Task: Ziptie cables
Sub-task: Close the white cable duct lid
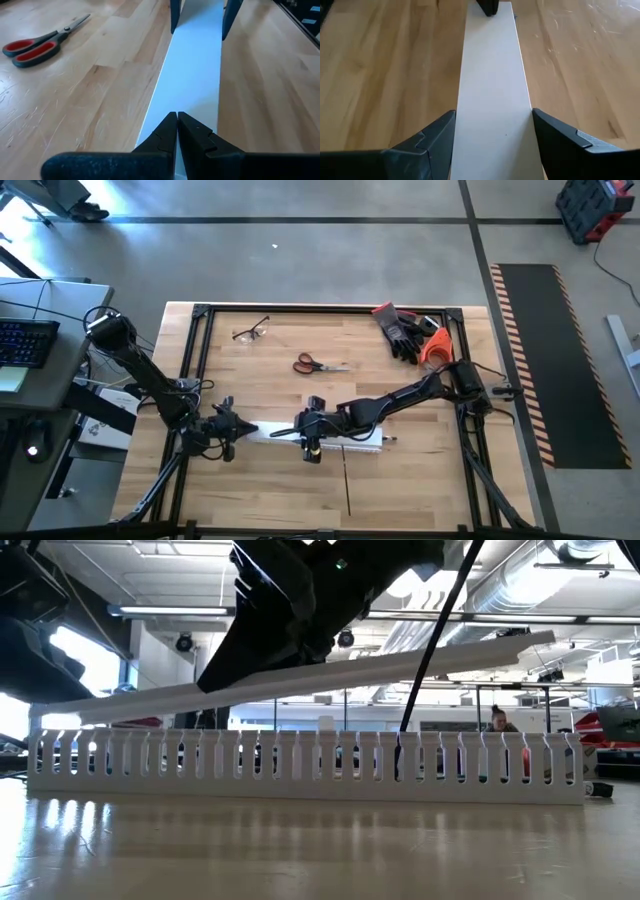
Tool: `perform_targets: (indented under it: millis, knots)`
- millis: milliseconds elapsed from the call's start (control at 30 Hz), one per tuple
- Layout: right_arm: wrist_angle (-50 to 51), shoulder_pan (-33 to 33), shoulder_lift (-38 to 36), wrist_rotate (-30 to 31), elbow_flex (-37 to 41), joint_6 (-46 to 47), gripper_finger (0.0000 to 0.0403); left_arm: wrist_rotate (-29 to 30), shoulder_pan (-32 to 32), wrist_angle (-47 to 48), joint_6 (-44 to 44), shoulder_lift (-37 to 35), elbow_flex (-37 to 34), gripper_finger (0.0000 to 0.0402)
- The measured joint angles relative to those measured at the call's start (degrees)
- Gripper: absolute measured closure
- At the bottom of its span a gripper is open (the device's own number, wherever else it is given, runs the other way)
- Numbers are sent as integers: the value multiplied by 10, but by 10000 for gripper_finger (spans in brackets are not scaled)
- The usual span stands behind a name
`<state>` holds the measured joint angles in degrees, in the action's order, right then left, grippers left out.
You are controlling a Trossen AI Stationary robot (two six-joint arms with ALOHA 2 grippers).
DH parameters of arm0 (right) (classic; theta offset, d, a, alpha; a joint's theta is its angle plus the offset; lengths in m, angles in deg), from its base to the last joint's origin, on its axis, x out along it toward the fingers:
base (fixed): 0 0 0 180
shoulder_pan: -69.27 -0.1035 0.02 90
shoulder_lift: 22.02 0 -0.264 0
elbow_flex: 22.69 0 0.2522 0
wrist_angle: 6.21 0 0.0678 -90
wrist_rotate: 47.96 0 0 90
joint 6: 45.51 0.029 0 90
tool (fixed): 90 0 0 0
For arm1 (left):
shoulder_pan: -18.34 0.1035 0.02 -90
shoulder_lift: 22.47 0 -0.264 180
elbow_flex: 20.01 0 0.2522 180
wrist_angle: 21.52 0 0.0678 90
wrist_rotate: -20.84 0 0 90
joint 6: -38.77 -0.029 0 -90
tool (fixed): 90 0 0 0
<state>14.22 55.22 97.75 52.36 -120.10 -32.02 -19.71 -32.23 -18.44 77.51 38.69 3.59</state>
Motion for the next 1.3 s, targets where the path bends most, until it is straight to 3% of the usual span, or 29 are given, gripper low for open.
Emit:
perform_targets:
  millis: [1300]
  knots:
    - [22, 0, 2, -18, -7, 26, 188, -9, 0, -4, 16, 19, 0, 402]
